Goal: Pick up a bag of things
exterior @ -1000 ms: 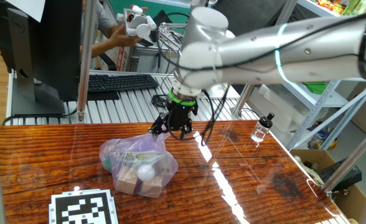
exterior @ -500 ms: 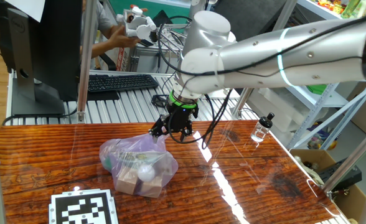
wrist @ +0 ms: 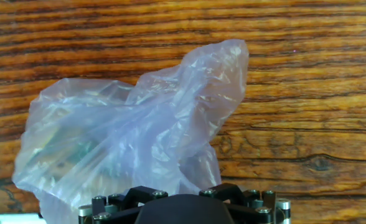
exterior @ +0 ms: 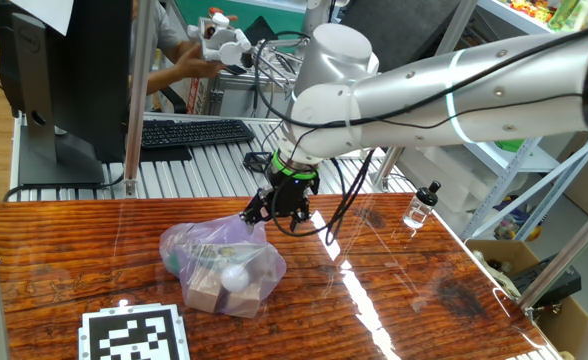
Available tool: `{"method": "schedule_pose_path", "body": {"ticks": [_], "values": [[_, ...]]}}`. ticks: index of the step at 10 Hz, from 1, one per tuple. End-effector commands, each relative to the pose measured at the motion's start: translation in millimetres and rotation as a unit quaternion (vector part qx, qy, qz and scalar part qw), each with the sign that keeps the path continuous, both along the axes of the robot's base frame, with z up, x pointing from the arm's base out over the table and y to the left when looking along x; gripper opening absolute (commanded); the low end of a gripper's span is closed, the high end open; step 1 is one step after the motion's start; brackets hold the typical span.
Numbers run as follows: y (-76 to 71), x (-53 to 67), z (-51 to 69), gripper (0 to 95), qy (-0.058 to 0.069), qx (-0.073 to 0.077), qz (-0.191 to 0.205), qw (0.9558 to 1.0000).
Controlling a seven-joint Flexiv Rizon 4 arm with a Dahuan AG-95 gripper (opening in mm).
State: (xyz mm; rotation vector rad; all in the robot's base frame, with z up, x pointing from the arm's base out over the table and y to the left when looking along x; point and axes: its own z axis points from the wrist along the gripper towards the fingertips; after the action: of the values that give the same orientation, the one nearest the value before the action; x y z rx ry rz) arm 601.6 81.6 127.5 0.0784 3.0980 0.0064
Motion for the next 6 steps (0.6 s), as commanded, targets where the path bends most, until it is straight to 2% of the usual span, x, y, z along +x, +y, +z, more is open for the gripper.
{"method": "schedule_pose_path", "body": {"ticks": [1, 6], "values": [[-2.1, -2.6, -2.0, 95.0, -0.001, 0.0, 0.003, 1.0], [-11.5, -5.2, -16.9, 95.0, -0.003, 0.0, 0.004, 1.0]]}}
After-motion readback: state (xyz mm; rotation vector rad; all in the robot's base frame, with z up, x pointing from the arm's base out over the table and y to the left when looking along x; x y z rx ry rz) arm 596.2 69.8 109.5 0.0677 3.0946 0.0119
